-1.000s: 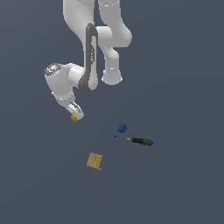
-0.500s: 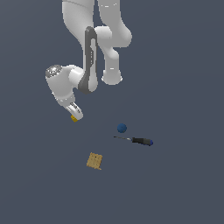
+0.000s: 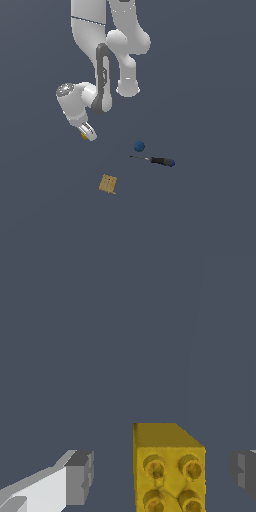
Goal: Pick up a designated object from a clutter of objects.
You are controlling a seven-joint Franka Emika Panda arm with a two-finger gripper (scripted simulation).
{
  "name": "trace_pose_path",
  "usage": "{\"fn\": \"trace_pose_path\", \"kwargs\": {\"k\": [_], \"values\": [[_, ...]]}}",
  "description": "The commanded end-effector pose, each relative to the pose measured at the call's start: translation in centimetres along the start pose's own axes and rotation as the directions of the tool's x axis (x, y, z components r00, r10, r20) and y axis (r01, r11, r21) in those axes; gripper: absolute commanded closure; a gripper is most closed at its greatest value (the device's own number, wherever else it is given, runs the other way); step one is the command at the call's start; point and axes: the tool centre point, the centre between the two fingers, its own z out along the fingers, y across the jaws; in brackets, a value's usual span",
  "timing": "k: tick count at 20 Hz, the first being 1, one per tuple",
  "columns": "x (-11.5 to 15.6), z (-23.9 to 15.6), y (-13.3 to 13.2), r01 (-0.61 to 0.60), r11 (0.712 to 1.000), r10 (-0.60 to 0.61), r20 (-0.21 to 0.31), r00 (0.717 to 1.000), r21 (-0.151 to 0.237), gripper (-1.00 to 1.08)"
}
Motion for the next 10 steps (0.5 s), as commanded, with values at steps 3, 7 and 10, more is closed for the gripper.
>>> {"fn": "trace_pose_path", "kwargs": {"k": [3, 7, 10], "values": [[0.03, 0.6, -0.01, 0.0, 1.0, 0.0, -0.001, 1.0, 0.001, -0.92], [0.03, 0.6, -0.01, 0.0, 1.0, 0.0, -0.001, 1.0, 0.001, 1.08], [0.03, 0.6, -0.01, 0.0, 1.0, 0.0, -0.001, 1.0, 0.001, 1.08]]}}
